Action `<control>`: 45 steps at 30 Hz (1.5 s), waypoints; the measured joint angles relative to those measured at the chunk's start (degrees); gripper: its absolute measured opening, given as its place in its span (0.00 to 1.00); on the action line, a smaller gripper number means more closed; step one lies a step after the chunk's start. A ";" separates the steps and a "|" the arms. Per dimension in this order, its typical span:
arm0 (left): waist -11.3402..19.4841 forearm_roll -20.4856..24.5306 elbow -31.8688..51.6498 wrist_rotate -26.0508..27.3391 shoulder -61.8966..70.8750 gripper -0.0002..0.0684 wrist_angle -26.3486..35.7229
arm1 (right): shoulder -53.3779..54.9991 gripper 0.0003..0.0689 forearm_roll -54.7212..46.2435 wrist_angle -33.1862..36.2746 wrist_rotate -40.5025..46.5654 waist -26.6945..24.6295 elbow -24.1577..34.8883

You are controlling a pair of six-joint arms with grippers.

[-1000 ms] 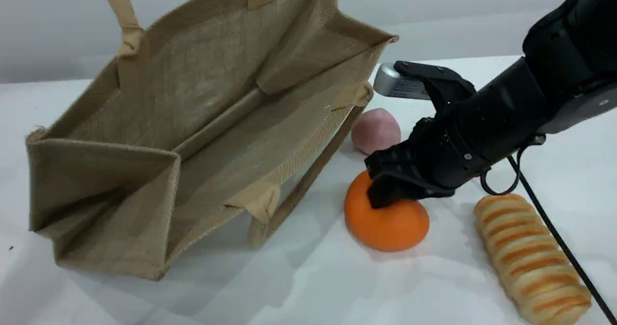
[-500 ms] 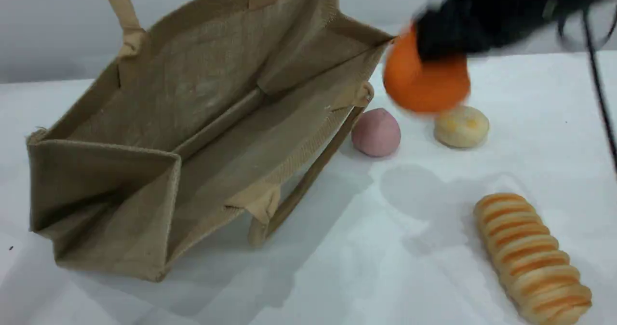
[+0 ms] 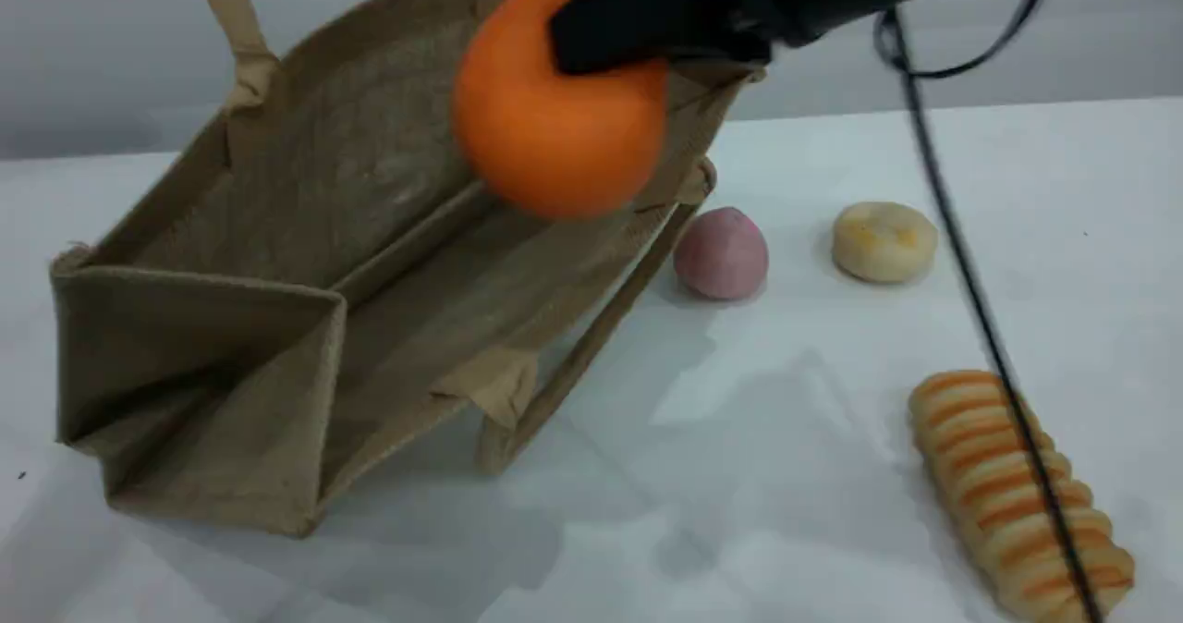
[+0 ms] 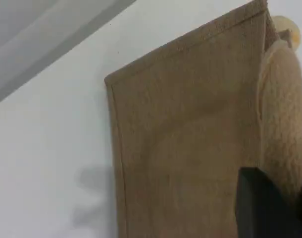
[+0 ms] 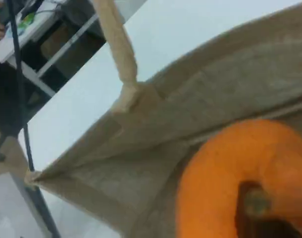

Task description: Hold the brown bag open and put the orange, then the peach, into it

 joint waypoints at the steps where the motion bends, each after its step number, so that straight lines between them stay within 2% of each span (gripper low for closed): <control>1: 0.00 0.00 0.00 0.00 0.00 0.12 0.00 | 1.28 0.03 0.00 0.01 0.00 0.95 -1.10; 7: 0.00 -0.13 0.00 -0.42 0.00 0.12 0.00 | 9.65 0.03 0.18 -1.38 0.00 4.90 -9.76; 14: 0.00 -1.54 0.00 -0.47 0.00 0.12 0.00 | 20.71 0.03 0.29 -3.23 0.00 6.02 -18.83; 20: 0.00 -1.41 0.00 -0.41 0.00 0.12 0.00 | 27.02 0.06 0.28 -3.16 0.00 7.34 -22.97; 23: 0.00 -1.29 0.00 -0.41 0.00 0.12 0.00 | 26.82 0.15 0.24 -3.50 0.00 7.28 -22.97; 24: 0.00 -1.29 0.00 -0.41 0.00 0.12 0.00 | 26.55 0.21 0.41 -3.65 0.00 7.28 -22.97; 29: 0.00 -1.24 0.00 -0.36 0.00 0.12 0.00 | 25.93 0.63 0.41 -5.98 0.00 7.28 -22.99; 31: 0.00 -1.24 0.00 -0.07 0.00 0.12 0.03 | 24.64 0.76 0.35 -5.50 0.00 7.28 -22.99; 33: -0.05 -1.24 0.00 0.08 0.00 0.12 0.03 | 22.78 0.85 -0.32 -6.04 0.00 6.93 -22.99; 35: -0.05 -1.10 0.00 0.10 -0.05 0.12 -0.02 | 20.09 0.88 -3.34 -8.52 0.00 5.92 -22.30; 39: -0.05 -1.10 0.00 0.10 -0.05 0.12 -0.02 | 14.61 0.84 -14.73 -11.13 3.54 1.53 -21.21; 45: -0.05 -1.10 0.00 0.10 -0.05 0.12 -0.02 | 12.18 0.78 -36.05 -6.99 21.66 -8.76 -21.21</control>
